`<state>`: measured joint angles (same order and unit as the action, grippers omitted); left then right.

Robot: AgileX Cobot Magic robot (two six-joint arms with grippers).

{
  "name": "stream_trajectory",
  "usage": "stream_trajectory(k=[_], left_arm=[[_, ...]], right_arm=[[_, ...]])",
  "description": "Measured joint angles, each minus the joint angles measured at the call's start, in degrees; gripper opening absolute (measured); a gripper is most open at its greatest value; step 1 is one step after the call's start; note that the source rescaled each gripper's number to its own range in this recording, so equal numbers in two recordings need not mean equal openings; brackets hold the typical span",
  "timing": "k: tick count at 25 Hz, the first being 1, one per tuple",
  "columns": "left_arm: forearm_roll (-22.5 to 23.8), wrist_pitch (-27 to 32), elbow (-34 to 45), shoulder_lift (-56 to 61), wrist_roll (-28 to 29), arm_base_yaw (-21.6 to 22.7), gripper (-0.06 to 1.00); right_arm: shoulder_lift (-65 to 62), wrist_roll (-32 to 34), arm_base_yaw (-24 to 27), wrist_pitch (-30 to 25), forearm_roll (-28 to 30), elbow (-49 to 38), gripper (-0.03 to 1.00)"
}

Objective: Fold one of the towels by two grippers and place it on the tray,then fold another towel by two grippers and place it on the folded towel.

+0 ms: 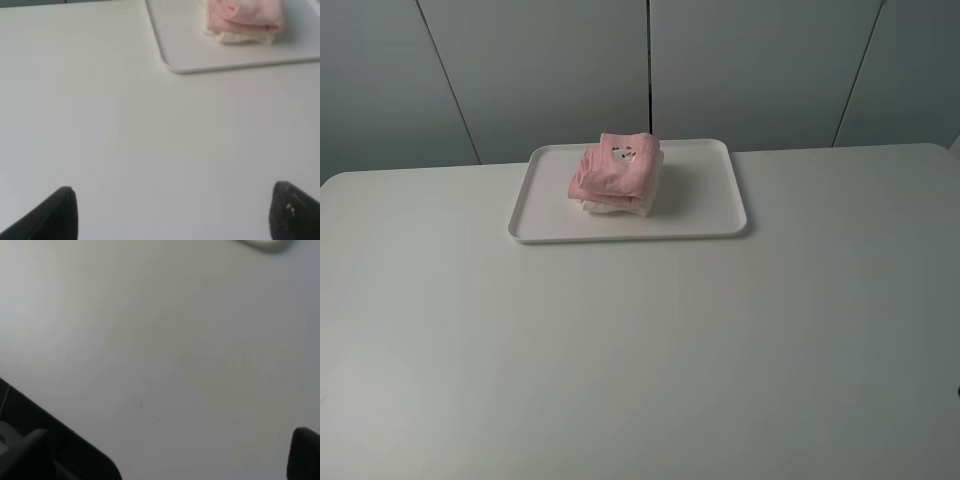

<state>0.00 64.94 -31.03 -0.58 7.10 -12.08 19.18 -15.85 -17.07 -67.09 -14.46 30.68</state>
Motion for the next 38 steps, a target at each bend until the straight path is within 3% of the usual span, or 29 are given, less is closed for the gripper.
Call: stream_trajectory(k=[3, 12, 17, 20, 23, 27, 32, 38], left_arm=[[1.29, 0.25, 0.0, 0.23, 2.18, 0.0, 0.98], [3.19, -2.32, 1.38, 0.58, 2.81, 0.0, 0.98], [3.19, -2.32, 1.38, 0.58, 2.81, 0.0, 0.98], [3.09, -2.4, 1.38, 0.58, 2.81, 0.0, 0.98], [3.09, -2.4, 1.38, 0.58, 3.13, 0.35, 0.98], [3.35, -2.4, 1.38, 0.58, 4.15, 5.52, 0.98], [3.82, -2.4, 1.38, 0.58, 4.79, 18.41, 0.98], [3.96, -2.4, 1.47, 0.58, 4.92, 17.71, 0.98]], right_arm=[[0.0, 0.0, 0.0, 3.07, -0.03, -0.74, 1.0], [-1.4, -0.1, 0.0, 3.44, 0.35, -1.18, 1.0], [-10.3, 5.24, 0.26, 3.99, 4.75, -1.22, 1.0], [-17.64, 8.71, 3.75, 4.23, 7.01, -1.22, 1.0], [-18.97, 8.72, 11.11, 4.22, 6.4, -1.22, 1.0], [-19.07, 9.29, 18.5, 4.22, 6.32, -1.22, 1.0], [-19.2, 10.79, 21.12, 4.22, 7.61, -1.22, 1.0], [-19.2, 12.17, 20.3, 4.22, 8.56, -1.22, 1.0]])
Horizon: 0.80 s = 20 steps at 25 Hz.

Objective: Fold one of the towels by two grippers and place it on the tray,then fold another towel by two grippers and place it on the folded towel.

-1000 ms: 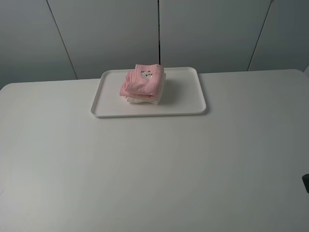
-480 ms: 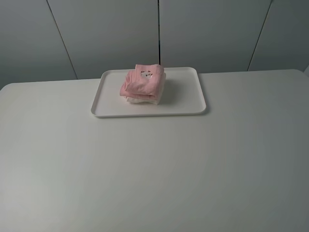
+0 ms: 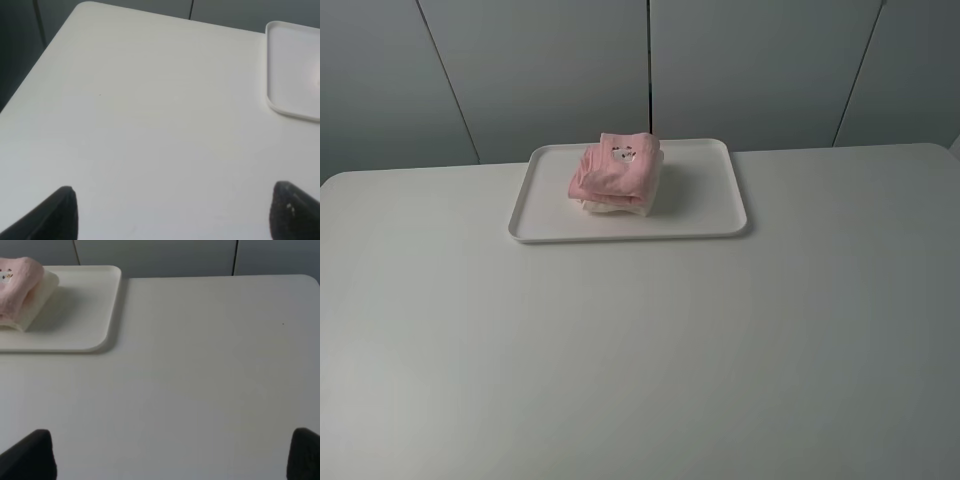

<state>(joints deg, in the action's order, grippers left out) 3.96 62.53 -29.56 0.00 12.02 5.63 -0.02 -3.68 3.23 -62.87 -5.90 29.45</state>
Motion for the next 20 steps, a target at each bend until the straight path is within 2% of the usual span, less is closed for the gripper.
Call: stream_trajectory(k=[20], left_arm=[[0.0, 0.0, 0.0, 0.0, 0.0, -0.11, 0.98]], right_arm=[[0.0, 0.0, -1.99, 0.0, 0.66, 0.0, 1.0]])
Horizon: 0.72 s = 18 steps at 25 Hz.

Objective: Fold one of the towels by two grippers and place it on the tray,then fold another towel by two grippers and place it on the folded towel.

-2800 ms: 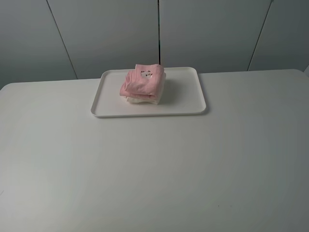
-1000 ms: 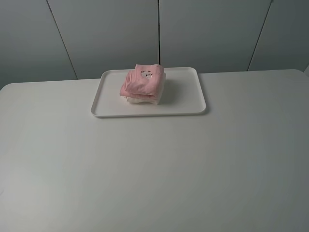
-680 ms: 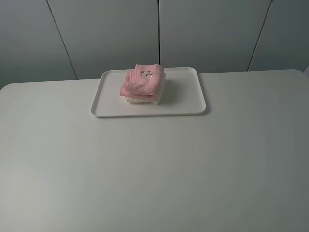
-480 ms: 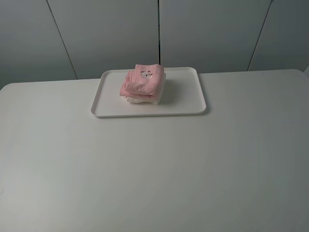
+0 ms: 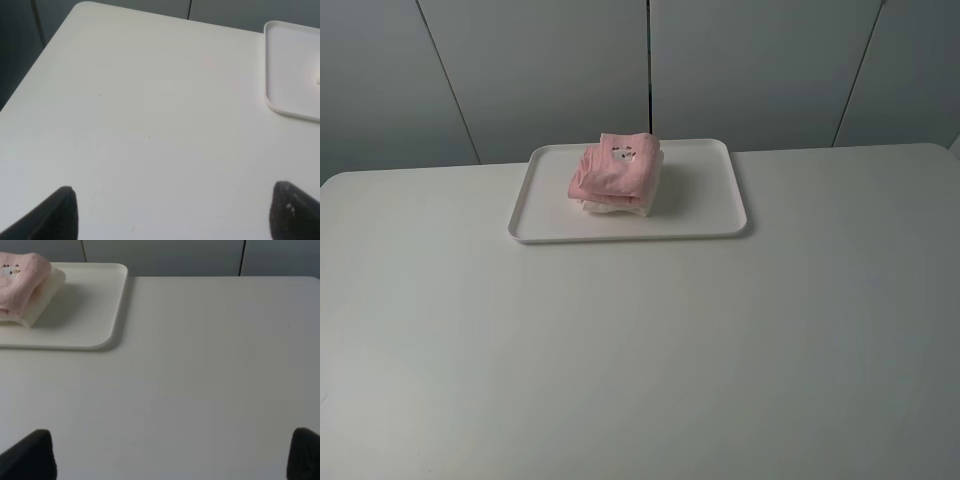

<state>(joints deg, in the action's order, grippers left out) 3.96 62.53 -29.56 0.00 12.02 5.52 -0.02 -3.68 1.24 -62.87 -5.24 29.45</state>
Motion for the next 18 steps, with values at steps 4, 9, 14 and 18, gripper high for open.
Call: stream_trajectory(k=[4, 9, 14, 18], left_arm=[[0.0, 0.0, 0.0, 0.0, 0.0, 0.0, 0.99], [0.0, 0.0, 0.0, 0.0, 0.0, 0.0, 0.99], [0.0, 0.0, 0.0, 0.0, 0.0, 0.0, 0.99], [0.0, 0.0, 0.0, 0.0, 0.0, 0.0, 0.99]], right_arm=[[0.0, 0.0, -0.04, 0.0, 0.0, 0.0, 1.0], [0.0, 0.0, -0.04, 0.0, 0.0, 0.0, 1.0], [0.0, 0.0, -0.04, 0.0, 0.0, 0.0, 1.0], [0.0, 0.0, -0.04, 0.0, 0.0, 0.0, 1.0]])
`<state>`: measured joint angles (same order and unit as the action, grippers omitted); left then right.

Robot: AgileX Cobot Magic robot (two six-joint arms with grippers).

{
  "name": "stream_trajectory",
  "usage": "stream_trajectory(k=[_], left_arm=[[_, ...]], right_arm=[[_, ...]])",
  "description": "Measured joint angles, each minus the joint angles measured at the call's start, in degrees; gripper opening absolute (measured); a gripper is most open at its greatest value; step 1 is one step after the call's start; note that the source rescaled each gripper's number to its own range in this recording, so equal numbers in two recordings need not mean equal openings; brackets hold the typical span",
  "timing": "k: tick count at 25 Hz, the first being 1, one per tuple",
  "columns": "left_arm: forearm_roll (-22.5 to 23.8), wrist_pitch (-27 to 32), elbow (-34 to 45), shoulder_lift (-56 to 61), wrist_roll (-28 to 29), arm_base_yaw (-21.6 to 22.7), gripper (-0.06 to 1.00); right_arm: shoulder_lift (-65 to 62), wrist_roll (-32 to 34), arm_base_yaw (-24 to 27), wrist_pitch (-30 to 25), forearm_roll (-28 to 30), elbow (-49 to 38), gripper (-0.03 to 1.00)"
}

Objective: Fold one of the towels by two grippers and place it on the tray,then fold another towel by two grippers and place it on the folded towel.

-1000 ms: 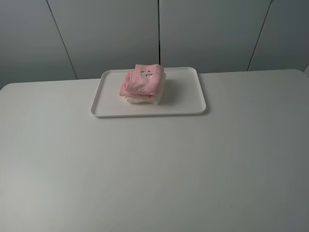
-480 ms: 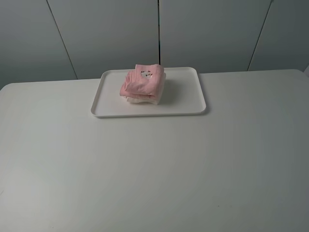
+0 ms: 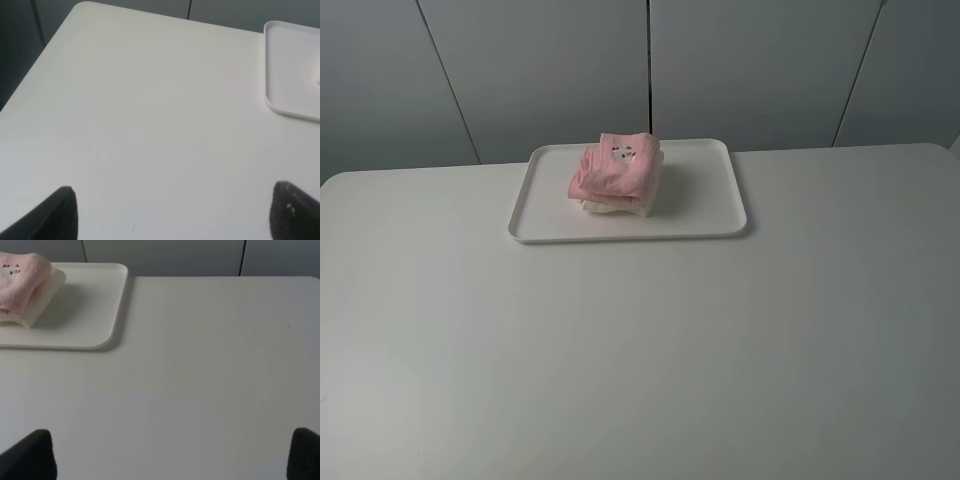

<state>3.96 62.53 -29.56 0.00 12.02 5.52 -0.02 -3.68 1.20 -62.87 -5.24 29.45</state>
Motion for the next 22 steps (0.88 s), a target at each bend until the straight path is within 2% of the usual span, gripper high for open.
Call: stream_trajectory(k=[22], left_arm=[[0.0, 0.0, 0.0, 0.0, 0.0, 0.0, 0.99]], right_arm=[[0.0, 0.0, 0.0, 0.0, 0.0, 0.0, 1.0]])
